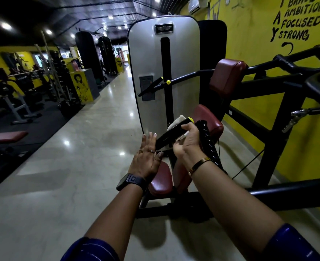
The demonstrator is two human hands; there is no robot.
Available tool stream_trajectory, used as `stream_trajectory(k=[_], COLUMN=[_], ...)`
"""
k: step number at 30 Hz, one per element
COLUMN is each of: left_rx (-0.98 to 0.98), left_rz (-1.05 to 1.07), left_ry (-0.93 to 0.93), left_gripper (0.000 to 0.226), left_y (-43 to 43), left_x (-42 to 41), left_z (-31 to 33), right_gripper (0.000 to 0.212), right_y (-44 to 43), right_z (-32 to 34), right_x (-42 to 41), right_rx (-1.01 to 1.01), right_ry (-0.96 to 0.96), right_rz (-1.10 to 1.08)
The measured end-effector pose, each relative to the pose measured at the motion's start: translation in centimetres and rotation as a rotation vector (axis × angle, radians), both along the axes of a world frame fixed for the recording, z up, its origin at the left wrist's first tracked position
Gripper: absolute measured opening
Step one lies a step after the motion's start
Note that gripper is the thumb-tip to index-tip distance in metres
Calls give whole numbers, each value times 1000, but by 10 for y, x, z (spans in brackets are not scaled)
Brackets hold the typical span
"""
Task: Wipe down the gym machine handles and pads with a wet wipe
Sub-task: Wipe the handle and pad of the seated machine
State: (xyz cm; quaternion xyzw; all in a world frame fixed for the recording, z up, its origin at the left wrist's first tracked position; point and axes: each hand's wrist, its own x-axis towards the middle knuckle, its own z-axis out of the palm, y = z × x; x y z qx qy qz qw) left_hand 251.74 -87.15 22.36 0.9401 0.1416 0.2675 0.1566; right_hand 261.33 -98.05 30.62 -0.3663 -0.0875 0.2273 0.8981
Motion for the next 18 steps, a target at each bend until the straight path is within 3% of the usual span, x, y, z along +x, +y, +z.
stream_trajectory(k=[4,8,11,18], left_rx=[0,-6,-21,-5], left_rz=[4,17,15,64], left_ry=[3,14,12,33], left_gripper=[91,95,98,81], left_y=[-1,-2,-3,-7], left_x=[0,-1,-1,-1], left_z=[2,2,3,3], right_gripper=[24,33,27,30], right_y=[4,6,7,0], right_z=[-2,-2,-4,-15], right_x=[7,15,19,24], right_rx=[14,-140,-410,-909], right_ry=[-304,-262,-261,-860], right_rz=[-179,-301,-365,-556])
